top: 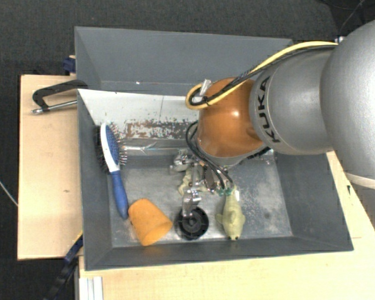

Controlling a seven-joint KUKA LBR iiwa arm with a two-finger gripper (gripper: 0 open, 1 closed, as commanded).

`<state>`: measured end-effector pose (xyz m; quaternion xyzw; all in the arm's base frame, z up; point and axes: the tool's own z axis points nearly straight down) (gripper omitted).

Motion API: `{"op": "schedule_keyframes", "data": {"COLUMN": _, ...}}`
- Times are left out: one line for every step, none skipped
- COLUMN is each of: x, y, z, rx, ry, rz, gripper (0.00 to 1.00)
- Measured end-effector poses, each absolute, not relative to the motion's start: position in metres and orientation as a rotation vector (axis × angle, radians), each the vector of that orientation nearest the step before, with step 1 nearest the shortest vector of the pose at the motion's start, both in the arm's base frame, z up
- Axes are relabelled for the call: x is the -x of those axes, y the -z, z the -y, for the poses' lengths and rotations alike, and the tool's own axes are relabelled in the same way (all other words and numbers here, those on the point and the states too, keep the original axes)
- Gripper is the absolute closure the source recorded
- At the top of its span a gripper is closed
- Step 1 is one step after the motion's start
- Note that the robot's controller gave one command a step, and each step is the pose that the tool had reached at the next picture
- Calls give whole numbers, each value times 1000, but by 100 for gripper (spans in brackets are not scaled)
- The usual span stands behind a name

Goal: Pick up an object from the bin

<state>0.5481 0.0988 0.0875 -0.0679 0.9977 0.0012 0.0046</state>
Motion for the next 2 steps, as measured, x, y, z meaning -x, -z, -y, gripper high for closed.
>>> {"op": "schedule_keyframes", "data": {"x": -546, "y": -87, "z": -99, "rx": 213, "ry": -4, "rz": -3133, "gripper": 100}}
{"op": "schedule_keyframes", "data": {"x": -558, "y": -199, "z": -112, "rx": 325, "ry": -4, "rz": -3109, "gripper": 100}}
